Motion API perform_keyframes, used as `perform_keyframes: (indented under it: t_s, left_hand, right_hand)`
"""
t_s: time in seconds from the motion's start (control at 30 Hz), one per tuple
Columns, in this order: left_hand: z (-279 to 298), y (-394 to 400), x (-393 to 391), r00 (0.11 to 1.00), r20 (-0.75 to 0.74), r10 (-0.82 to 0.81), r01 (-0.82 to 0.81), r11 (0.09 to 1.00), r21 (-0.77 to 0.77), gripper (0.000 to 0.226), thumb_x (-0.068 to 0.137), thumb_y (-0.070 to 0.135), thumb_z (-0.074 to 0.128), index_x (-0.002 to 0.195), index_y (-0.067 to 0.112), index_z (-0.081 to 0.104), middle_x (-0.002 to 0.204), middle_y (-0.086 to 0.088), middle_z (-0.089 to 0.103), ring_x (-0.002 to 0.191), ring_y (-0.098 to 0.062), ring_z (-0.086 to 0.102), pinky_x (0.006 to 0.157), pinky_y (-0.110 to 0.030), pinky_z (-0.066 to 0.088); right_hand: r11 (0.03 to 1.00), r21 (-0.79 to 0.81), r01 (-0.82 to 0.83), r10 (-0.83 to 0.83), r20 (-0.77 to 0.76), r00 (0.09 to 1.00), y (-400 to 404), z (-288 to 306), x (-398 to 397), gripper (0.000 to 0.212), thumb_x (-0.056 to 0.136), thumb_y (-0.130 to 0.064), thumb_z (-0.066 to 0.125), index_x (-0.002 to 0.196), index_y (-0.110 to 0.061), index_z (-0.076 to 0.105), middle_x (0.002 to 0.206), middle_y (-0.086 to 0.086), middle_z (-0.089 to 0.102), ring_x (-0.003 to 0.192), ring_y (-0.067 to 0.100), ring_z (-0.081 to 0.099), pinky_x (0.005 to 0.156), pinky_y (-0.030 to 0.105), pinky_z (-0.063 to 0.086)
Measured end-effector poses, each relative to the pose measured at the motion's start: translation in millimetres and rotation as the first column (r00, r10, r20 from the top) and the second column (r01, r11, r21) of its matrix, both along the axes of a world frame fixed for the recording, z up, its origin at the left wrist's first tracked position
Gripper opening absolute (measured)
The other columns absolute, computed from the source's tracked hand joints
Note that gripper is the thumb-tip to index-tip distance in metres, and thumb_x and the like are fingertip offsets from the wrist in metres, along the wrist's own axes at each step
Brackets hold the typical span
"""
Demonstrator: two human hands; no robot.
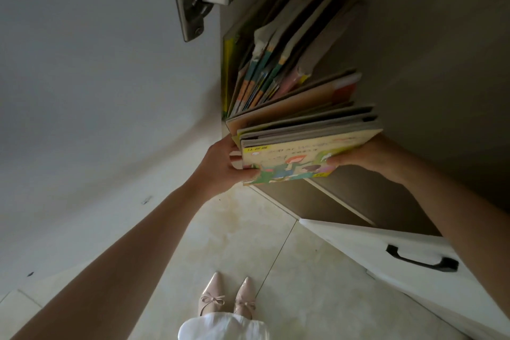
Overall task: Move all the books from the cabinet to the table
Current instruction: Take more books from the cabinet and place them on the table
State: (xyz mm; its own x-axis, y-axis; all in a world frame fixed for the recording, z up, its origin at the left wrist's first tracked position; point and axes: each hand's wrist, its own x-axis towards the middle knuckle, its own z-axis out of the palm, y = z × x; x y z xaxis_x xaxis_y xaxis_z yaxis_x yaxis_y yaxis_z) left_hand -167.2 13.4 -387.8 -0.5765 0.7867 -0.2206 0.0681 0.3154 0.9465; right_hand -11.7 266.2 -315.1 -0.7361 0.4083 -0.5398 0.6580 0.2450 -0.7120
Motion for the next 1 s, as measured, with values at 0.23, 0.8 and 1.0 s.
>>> perform_keyframes:
  t_s: [0.23, 0.8, 1.0]
  left_hand:
    - [7, -5, 8, 1.0, -0.008, 0.005, -0.005, 1.0, -0.001, 0.063, 0.068, 0.008, 0.086, 0.122, 0.022, 0.056, 0.108, 0.02, 0.064, 0.104, -0.002, 0.063, 0.083, -0.019, 0.054]
    - [46, -51, 62, 0.955, 0.196, -0.222, 0.249, 0.96, -0.126, 0.058, 0.07, 0.004, 0.083, 0.114, 0.03, 0.056, 0.105, 0.018, 0.066, 0.102, -0.013, 0.064, 0.088, -0.039, 0.057]
    - [109, -84, 71, 0.961, 0.213, -0.177, 0.205, 0.972, -0.119, 0.06, 0.069, 0.001, 0.083, 0.111, 0.034, 0.055, 0.11, 0.009, 0.067, 0.106, -0.018, 0.063, 0.086, -0.033, 0.058]
  right_hand:
    - [0.996, -0.002, 0.094, -0.094, -0.009, 0.996, -12, 5, 7, 0.072, 0.059, -0.002, 0.087, 0.124, -0.016, 0.059, 0.124, 0.001, 0.063, 0.118, 0.016, 0.057, 0.105, 0.036, 0.044]
    - [0.925, -0.229, 0.304, -0.302, 0.048, 0.952, -101, 25, 115, 0.054, 0.07, 0.006, 0.076, 0.111, -0.025, 0.058, 0.117, -0.002, 0.067, 0.108, 0.014, 0.063, 0.085, 0.033, 0.057]
    - [0.947, -0.166, 0.274, -0.28, -0.01, 0.96, -132, 88, 119, 0.052, 0.071, 0.002, 0.077, 0.107, -0.028, 0.054, 0.105, -0.011, 0.065, 0.1, 0.008, 0.061, 0.081, 0.025, 0.053]
